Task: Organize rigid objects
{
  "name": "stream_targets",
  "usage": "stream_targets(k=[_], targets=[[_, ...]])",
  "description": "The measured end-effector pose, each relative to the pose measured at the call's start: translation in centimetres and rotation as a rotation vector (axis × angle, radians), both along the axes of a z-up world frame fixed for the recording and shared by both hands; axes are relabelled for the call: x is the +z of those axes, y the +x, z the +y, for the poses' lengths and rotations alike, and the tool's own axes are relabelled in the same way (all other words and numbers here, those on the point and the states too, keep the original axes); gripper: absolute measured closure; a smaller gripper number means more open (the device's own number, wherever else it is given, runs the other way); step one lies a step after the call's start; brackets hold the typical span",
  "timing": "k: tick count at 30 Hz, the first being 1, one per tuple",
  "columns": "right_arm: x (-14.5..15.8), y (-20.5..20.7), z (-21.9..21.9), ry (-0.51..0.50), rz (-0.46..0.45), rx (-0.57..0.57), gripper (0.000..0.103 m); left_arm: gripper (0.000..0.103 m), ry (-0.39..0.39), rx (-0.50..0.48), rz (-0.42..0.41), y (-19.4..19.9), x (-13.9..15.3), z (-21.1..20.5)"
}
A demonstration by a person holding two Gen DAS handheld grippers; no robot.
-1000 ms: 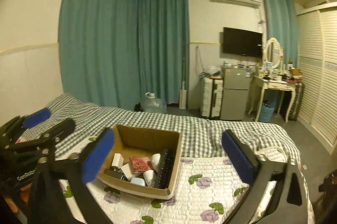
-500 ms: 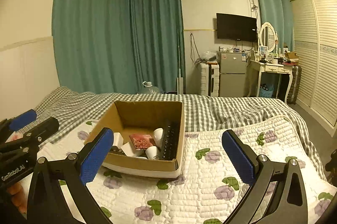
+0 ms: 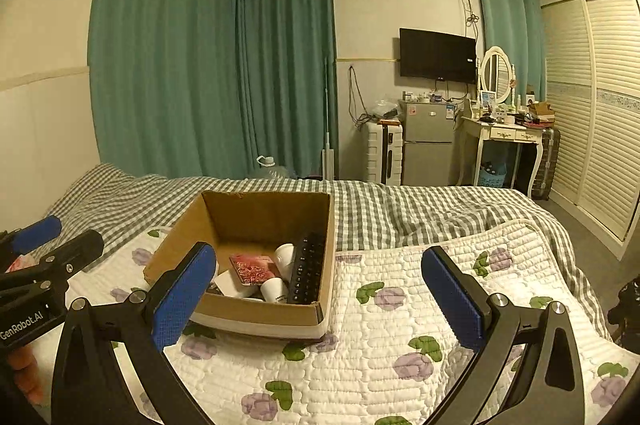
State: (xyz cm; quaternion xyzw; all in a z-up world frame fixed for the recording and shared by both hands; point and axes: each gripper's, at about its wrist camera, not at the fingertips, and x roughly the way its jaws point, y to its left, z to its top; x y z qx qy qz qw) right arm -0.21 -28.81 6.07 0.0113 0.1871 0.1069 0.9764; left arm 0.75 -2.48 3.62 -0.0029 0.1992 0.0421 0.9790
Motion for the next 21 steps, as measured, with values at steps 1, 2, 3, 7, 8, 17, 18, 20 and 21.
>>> stream_targets(k=[1, 2, 3, 7, 8, 17, 18, 20, 21], targets=[[0.0, 0.04, 0.01, -0.001, 0.002, 0.001, 0.0, 0.026, -0.002, 0.002, 0.0, -0.02, -0.01, 0.03], [-0.02, 0.08, 0.03, -0.002, 0.005, 0.001, 0.0, 0.026, -0.004, 0.001, 0.0, -0.04, -0.02, 0.07], [-0.04, 0.09, 0.05, -0.003, 0.006, 0.0, 0.0, 0.026, -0.007, 0.006, -0.002, -0.12, 0.02, 0.14], [-0.14, 0.2, 0.1, -0.006, 0.017, -0.008, 0.0, 0.026, -0.026, 0.024, -0.007, -0.22, 0.16, 0.54], [-0.13, 0.22, 0.04, -0.003, 0.018, -0.009, 0.0, 0.026, -0.031, 0.025, -0.006, -0.2, 0.16, 0.63], [-0.1, 0.09, 0.02, -0.005, 0.013, -0.013, 0.0, 0.026, -0.033, 0.024, 0.004, -0.13, 0.16, 0.55], [-0.09, 0.06, 0.0, -0.004, 0.012, -0.013, 0.0, 0.026, -0.033, 0.023, 0.006, -0.1, 0.14, 0.53], [-0.09, 0.06, 0.04, -0.005, 0.014, -0.012, 0.0, 0.026, -0.031, 0.025, 0.008, -0.04, 0.08, 0.43], [-0.09, 0.0, 0.01, -0.004, 0.014, -0.012, 0.0, 0.026, -0.031, 0.026, 0.009, -0.02, 0.06, 0.4]])
